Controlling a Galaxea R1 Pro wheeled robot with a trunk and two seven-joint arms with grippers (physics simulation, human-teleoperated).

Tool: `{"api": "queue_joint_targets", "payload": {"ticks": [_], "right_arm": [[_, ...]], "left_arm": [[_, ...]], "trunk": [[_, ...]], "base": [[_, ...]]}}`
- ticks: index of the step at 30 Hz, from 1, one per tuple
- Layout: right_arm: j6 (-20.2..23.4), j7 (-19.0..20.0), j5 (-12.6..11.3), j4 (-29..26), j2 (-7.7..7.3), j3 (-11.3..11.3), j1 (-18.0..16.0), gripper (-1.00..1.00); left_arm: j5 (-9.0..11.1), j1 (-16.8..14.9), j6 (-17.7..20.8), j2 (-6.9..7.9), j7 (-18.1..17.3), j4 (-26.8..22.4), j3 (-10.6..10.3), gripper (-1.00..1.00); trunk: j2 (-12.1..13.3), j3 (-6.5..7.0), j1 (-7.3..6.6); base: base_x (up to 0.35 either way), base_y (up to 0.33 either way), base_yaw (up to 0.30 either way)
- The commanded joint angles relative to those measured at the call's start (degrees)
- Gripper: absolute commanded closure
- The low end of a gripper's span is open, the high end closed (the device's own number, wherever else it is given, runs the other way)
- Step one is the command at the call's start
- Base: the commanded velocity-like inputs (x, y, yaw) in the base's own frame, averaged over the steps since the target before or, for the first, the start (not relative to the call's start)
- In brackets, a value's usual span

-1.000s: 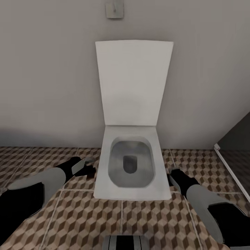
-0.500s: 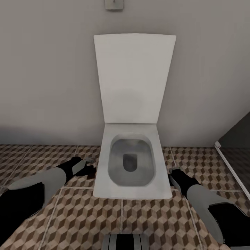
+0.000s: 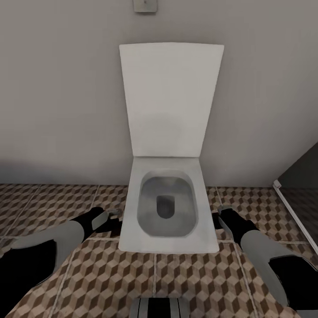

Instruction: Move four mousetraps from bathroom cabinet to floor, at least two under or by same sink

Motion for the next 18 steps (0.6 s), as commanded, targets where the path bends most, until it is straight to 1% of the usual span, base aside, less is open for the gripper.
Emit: {"api": "queue_joint_targets", "payload": {"ticks": [1, 6, 13, 18], "right_arm": [[0.3, -0.1, -0.1, -0.1, -0.17, 0.2, 0.0, 1.0], [0.3, -0.1, -0.1, -0.1, -0.92, 0.3, 0.0, 1.0], [0.3, -0.1, -0.1, -0.1, -1.35, 0.5, 0.0, 1.0], [0.3, -0.1, -0.1, 0.0, -1.33, 0.5, 0.0, 1.0]], "left_arm": [[0.5, 0.0, 0.1, 0.09, 0.5, -0.2, -0.2, 1.0], [0.5, -0.1, 0.0, 0.3, 0.5, -0.2, -0.2, 1.0], [0.4, 0.0, -0.1, 0.47, 0.6, -0.1, -0.2, 1.0], [0.3, 0.0, -0.2, 0.58, 0.6, 0.2, -0.3, 1.0]], "trunk": [[0.0, -0.04, -0.01], [0.0, -0.04, -0.01], [0.0, -0.04, -0.01], [0.0, -0.04, -0.01]], "base": [[0.0, 0.0, 0.0], [0.0, 0.0, 0.0], [0.0, 0.0, 0.0], [0.0, 0.0, 0.0]]}}
